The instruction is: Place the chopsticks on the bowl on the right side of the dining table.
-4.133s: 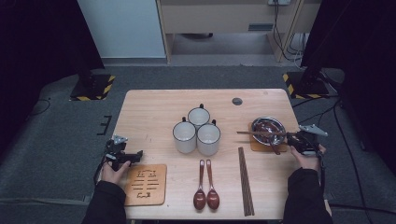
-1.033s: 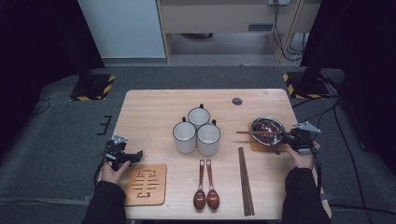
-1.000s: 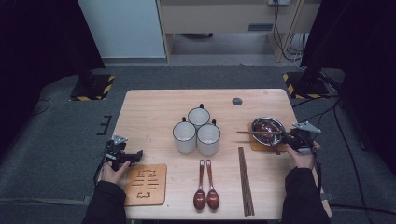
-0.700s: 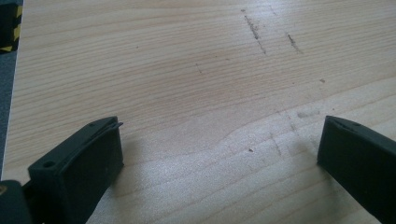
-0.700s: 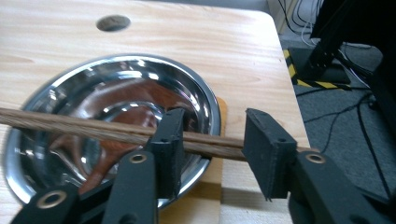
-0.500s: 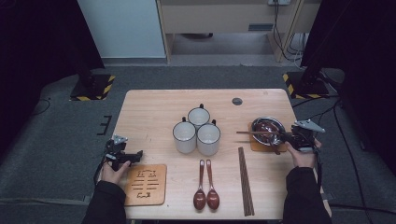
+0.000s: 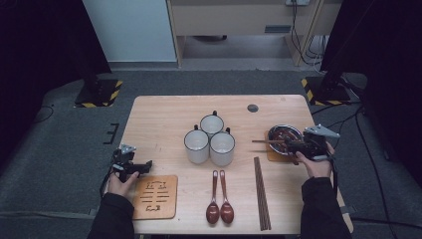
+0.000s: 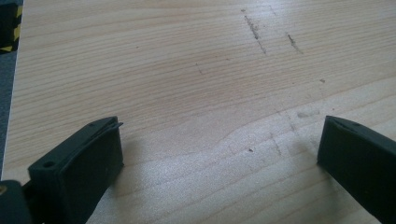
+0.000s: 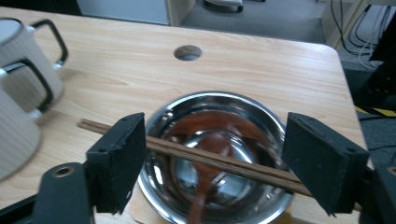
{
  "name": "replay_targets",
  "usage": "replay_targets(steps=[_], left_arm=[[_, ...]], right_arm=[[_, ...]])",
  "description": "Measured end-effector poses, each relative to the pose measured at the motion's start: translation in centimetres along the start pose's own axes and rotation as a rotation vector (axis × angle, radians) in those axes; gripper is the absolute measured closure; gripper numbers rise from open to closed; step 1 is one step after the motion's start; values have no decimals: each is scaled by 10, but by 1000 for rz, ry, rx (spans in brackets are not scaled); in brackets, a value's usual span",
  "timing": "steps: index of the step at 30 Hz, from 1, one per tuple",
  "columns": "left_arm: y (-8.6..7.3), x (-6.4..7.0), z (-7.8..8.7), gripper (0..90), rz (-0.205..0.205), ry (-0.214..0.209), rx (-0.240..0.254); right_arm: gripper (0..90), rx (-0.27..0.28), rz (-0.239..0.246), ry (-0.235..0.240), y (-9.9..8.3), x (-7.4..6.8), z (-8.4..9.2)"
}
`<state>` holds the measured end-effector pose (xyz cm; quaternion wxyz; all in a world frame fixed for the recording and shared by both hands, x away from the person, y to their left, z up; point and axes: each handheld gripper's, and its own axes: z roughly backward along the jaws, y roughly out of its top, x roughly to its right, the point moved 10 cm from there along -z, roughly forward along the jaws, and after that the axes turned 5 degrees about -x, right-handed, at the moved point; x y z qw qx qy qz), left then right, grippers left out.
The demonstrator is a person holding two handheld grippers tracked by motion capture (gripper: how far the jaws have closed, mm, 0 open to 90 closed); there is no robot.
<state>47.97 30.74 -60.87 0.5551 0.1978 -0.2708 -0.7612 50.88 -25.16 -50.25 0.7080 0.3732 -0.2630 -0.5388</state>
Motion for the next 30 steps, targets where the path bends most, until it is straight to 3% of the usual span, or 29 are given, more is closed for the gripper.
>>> replay_targets(steps=[10, 19, 30], left_arm=[[0, 0, 0, 0, 0, 0, 0], [0, 0, 0, 0, 0, 0, 0], [0, 0, 0, 0, 0, 0, 0]], right_arm=[[198, 2, 20, 55, 11, -29, 2], [205, 9, 86, 100, 26, -65, 2], [202, 29, 107, 137, 44, -94, -2]])
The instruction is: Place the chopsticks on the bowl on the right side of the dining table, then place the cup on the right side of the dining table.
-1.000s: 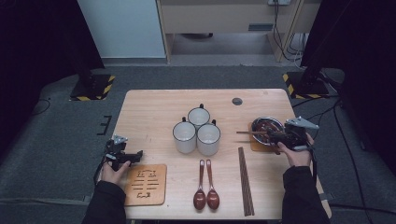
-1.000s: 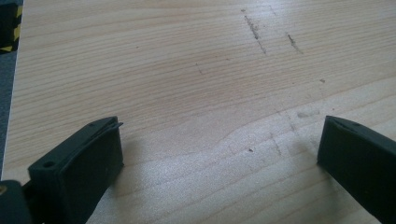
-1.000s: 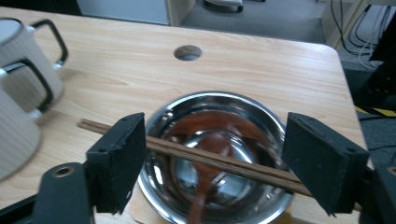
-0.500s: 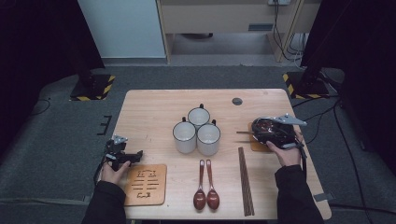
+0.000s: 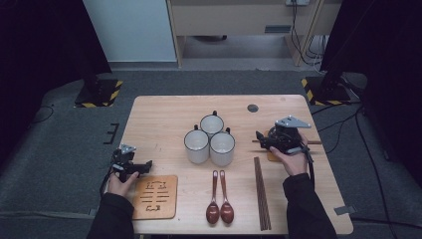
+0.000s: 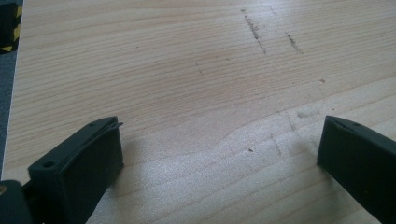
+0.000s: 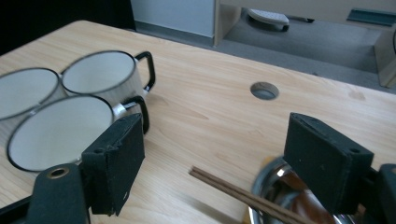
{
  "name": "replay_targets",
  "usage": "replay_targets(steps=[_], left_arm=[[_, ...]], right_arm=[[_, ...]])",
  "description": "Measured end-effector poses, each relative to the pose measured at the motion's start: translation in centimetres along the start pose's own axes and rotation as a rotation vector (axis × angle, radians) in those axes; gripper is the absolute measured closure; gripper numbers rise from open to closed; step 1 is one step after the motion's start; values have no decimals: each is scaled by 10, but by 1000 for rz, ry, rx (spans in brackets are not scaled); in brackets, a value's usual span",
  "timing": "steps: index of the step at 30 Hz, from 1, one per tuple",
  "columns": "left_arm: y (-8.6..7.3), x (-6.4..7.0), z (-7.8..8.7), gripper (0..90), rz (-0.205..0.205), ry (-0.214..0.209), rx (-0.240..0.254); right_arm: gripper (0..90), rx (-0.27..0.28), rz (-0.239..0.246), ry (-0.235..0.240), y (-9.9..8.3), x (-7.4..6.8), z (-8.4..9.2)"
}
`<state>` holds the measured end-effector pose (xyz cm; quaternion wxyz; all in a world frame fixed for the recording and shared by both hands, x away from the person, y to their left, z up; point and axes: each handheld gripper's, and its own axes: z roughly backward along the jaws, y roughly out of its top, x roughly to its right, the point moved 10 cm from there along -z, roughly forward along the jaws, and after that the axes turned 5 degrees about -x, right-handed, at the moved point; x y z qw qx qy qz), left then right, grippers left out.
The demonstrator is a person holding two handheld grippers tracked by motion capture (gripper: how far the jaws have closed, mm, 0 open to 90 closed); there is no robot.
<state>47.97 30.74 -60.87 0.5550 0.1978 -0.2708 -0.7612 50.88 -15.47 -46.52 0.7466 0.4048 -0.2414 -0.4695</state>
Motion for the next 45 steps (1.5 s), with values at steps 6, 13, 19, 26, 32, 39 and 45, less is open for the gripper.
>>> replay_targets(steps=[6, 13, 19, 26, 32, 39, 45], left_arm=[[0, 0, 0, 0, 0, 0, 0], [0, 0, 0, 0, 0, 0, 0], [0, 0, 0, 0, 0, 0, 0], [0, 0, 0, 0, 0, 0, 0], [0, 0, 0, 0, 0, 0, 0], [0, 0, 0, 0, 0, 0, 0], [0, 0, 0, 0, 0, 0, 0]], right_arm=[[202, 0, 12, 30, 15, -17, -4], [212, 5, 27, 45, 32, -31, -8], [231, -28, 42, 65, 36, -46, -23], [269, -105, 63, 99, 26, -66, -48], [280, -187, 90, 110, 15, -79, -73], [320, -285, 125, 111, -6, -89, -101], [461, -338, 113, 125, -18, -90, -112]])
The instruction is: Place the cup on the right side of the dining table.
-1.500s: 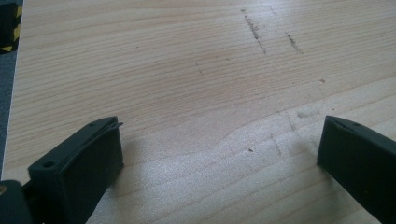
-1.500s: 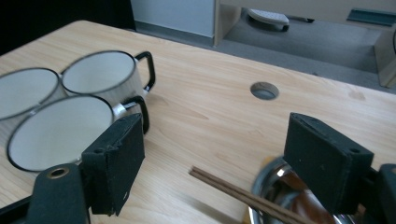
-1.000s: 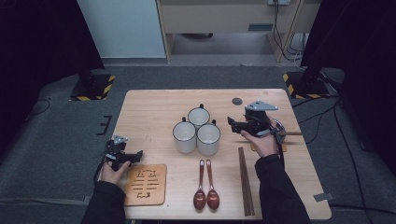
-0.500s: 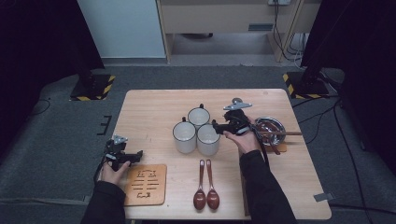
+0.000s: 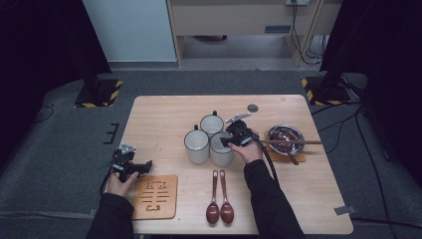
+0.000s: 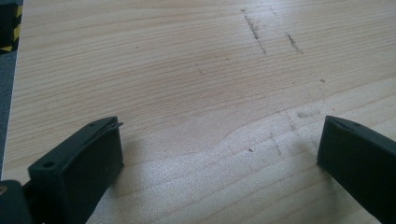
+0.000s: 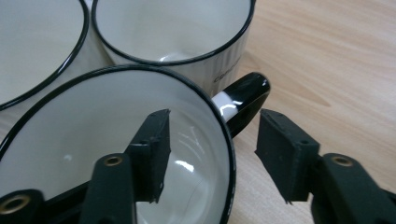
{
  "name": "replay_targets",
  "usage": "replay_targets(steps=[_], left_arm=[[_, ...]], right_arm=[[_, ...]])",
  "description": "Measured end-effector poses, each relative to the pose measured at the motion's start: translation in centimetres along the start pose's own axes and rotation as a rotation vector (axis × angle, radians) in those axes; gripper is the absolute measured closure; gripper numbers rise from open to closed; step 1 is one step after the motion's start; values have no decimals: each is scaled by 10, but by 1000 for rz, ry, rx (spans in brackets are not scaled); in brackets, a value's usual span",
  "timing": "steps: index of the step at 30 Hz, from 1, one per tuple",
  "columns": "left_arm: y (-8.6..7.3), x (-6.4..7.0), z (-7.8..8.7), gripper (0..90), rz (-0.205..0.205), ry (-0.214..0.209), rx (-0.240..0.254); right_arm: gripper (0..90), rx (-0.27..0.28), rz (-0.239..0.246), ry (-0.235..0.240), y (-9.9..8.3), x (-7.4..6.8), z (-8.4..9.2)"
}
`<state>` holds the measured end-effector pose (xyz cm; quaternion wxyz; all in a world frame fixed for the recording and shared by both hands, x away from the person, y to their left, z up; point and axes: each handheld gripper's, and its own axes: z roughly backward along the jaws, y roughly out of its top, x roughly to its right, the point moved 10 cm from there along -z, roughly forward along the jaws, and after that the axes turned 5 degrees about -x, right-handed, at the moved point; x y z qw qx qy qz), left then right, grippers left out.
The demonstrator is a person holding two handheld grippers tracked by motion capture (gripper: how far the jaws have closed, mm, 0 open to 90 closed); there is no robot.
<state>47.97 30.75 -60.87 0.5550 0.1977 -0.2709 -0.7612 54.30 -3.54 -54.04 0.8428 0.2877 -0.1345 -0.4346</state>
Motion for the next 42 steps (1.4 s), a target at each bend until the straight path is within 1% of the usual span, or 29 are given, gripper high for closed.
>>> replay_targets(steps=[1, 3, 5, 7, 8, 11, 14, 18, 22, 24, 29, 35, 38, 41, 42], left_arm=[[0, 0, 0, 0, 0, 0, 0], [0, 0, 0, 0, 0, 0, 0], [0, 0, 0, 0, 0, 0, 0], [0, 0, 0, 0, 0, 0, 0], [0, 0, 0, 0, 0, 0, 0], [0, 0, 0, 0, 0, 0, 0], [0, 0, 0, 0, 0, 0, 0], [0, 0, 0, 0, 0, 0, 0], [0, 0, 0, 0, 0, 0, 0], [0, 0, 0, 0, 0, 0, 0], [0, 0, 0, 0, 0, 0, 0], [0, 0, 0, 0, 0, 0, 0], [0, 0, 0, 0, 0, 0, 0], [0, 0, 0, 0, 0, 0, 0], [0, 0, 0, 0, 0, 0, 0]], right_arm=[[479, 0, 0, 3, 0, 0, 0], [519, -11, 9, -14, 0, 2, 0], [563, -25, 17, -9, 0, 1, -1], [602, -36, 36, -3, 0, 0, -1], [639, -44, 50, 1, -1, -1, -2], [711, -65, 73, 16, -2, -3, -3], [744, -83, 83, 28, -3, -3, -4], [771, -91, 89, 45, -5, -2, -3], [801, -95, 108, 56, -7, -1, -2], [803, -93, 101, 61, -8, -1, -2], [805, -91, 117, 72, -7, -1, -1], [808, -104, 128, 72, -10, 0, 4], [808, -98, 118, 67, -11, 2, 8], [809, -81, 99, 88, -11, 4, 13], [810, -73, 102, 91, -11, 4, 17]])
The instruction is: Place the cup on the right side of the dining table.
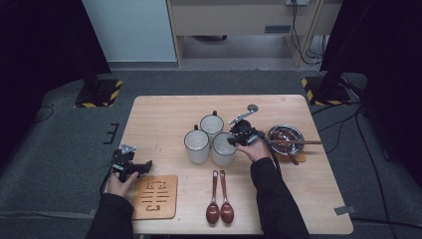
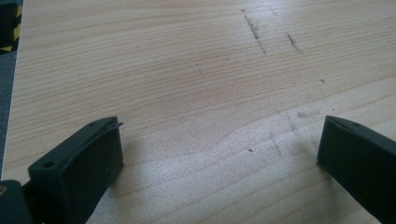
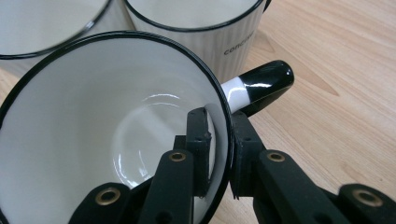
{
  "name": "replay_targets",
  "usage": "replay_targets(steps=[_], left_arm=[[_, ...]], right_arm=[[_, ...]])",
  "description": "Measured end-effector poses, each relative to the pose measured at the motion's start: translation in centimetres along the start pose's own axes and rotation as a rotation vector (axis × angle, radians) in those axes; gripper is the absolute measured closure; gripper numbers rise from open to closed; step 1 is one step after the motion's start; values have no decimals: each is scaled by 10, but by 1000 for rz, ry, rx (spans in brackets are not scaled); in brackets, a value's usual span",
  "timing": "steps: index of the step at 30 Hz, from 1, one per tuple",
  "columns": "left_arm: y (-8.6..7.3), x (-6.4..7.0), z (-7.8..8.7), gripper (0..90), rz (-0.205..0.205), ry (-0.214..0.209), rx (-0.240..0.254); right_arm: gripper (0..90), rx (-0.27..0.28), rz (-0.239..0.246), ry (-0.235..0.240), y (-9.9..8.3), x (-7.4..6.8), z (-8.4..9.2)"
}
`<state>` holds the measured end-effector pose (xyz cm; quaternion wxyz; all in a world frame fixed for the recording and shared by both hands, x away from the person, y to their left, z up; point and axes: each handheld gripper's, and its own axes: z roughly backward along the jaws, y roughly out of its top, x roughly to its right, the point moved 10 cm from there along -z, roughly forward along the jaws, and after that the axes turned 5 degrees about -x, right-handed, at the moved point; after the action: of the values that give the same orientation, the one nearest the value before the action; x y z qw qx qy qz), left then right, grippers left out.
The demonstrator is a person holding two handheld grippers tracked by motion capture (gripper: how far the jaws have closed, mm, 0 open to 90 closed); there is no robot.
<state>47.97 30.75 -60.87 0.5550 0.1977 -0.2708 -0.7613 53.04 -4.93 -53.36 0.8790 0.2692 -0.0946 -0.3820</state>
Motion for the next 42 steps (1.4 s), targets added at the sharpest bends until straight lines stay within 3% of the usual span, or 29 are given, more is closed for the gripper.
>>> replay_targets(steps=[9, 21, 34, 42], left_arm=[[0, 0, 0, 0, 0, 0, 0], [0, 0, 0, 0, 0, 0, 0], [0, 0, 0, 0, 0, 0, 0], [0, 0, 0, 0, 0, 0, 0]], right_arm=[[813, 58, -14, 6, 4, 1, 31], [816, 142, -60, -27, 14, 12, 68], [817, 259, -146, -84, 29, 40, 111], [817, 306, -193, -138, 36, 58, 126]])
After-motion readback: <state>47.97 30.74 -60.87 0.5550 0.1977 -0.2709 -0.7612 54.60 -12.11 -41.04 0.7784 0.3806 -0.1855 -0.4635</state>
